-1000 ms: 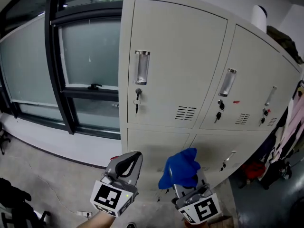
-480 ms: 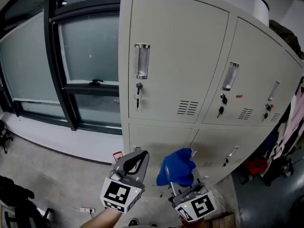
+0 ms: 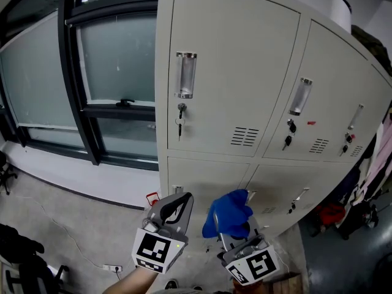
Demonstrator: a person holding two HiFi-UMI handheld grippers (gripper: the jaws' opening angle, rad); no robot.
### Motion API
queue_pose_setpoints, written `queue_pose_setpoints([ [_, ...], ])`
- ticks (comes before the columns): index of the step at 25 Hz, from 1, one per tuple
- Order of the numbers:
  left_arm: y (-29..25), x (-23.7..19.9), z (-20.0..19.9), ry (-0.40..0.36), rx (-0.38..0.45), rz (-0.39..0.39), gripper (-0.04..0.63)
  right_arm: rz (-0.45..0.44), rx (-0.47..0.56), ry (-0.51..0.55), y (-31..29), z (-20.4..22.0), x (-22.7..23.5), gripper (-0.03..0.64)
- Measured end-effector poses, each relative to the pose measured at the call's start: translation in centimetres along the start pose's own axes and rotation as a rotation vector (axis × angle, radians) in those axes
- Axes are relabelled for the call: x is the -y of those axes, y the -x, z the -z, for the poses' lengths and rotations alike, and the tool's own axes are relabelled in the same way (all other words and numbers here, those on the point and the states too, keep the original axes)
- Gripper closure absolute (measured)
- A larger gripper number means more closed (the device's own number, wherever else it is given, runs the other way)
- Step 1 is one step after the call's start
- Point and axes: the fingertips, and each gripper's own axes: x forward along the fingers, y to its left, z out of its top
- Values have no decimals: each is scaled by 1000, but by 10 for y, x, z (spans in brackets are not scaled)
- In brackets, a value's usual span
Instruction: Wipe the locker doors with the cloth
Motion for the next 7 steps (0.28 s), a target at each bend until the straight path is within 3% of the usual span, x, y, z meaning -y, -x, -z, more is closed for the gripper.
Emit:
queue_pose_setpoints([
  [7, 2, -5, 0, 25, 0, -5, 591, -5, -4, 3, -3, 2, -3, 581],
])
